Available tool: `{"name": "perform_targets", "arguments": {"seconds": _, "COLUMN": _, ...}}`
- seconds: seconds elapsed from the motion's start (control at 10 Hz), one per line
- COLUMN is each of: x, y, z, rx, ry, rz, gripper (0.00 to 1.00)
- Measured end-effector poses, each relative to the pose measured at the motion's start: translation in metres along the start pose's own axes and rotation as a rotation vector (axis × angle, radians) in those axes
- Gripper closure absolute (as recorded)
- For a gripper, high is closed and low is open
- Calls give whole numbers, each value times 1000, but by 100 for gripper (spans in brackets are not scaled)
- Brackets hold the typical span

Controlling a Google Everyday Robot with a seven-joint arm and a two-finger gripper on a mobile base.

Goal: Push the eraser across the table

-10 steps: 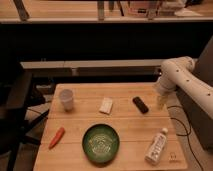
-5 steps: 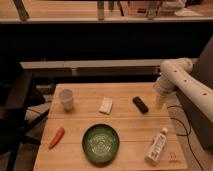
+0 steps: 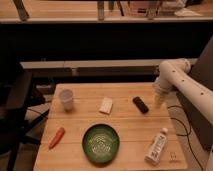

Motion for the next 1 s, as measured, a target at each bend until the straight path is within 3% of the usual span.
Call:
{"name": "perform_targets", "arguments": {"seconds": 0.2, "x": -1, "y": -3, "z": 6, "rx": 4, "ry": 1, "rz": -3, "gripper": 30}}
{"name": "perform_targets", "arguments": {"seconds": 0.5, "x": -1, "y": -4, "z": 12, "rx": 5, "ry": -2, "rz": -2, "gripper": 35}}
{"name": "perform_targets", "arguments": {"seconds": 1.0, "x": 0, "y": -11, "z": 30, "rx": 4, "ry": 11, "rz": -16, "gripper": 86}}
